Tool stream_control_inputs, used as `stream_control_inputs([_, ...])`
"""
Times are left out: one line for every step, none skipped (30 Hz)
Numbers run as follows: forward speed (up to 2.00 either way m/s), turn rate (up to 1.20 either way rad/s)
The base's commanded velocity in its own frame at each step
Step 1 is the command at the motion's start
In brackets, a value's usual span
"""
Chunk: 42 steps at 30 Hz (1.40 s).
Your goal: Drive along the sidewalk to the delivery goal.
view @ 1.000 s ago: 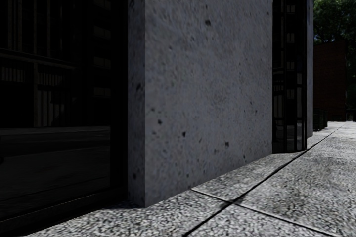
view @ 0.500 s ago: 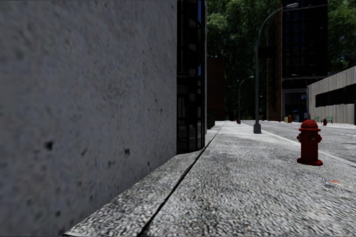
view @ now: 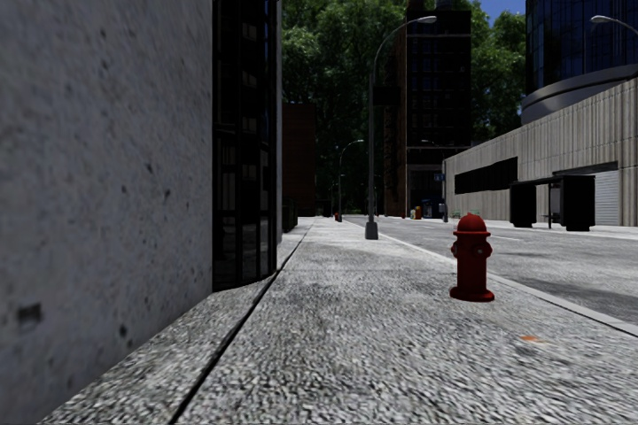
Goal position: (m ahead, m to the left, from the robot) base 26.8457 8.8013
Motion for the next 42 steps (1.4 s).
stream_control_inputs([1.31,0.0])
stream_control_inputs([1.31,0.0])
stream_control_inputs([1.31,0.0])
stream_control_inputs([1.31,0.0])
stream_control_inputs([1.31,0.0])
stream_control_inputs([1.31,0.0])
stream_control_inputs([1.31,0.0])
stream_control_inputs([1.31,0.0])
stream_control_inputs([1.31,0.0])
stream_control_inputs([1.31,0.0])
stream_control_inputs([1.31,0.0])
stream_control_inputs([1.31,0.0])
stream_control_inputs([1.31,0.0])
stream_control_inputs([1.31,0.0])
stream_control_inputs([1.31,0.0])
stream_control_inputs([1.31,0.0])
stream_control_inputs([1.31,0.0])
stream_control_inputs([1.32,0.0])
stream_control_inputs([1.35,0.0])
stream_control_inputs([1.4,0.0])
stream_control_inputs([1.4,0.0])
stream_control_inputs([1.5,0.0])
stream_control_inputs([1.55,0.0])
stream_control_inputs([1.6,0.0])
stream_control_inputs([1.6,0.0])
stream_control_inputs([1.66,0.0])
stream_control_inputs([1.7,0.0])
stream_control_inputs([1.71,0.0])
stream_control_inputs([1.71,0.0])
stream_control_inputs([1.71,0.0])
stream_control_inputs([1.72,0.0])
stream_control_inputs([1.72,0.0])
stream_control_inputs([1.72,0.0])
stream_control_inputs([1.72,0.0])
stream_control_inputs([1.72,0.0])
stream_control_inputs([1.72,0.0])
stream_control_inputs([1.72,0.0])
stream_control_inputs([1.73,0.0])
stream_control_inputs([1.73,0.0])
stream_control_inputs([1.73,0.0])
stream_control_inputs([1.73,0.0])
stream_control_inputs([1.73,0.0])
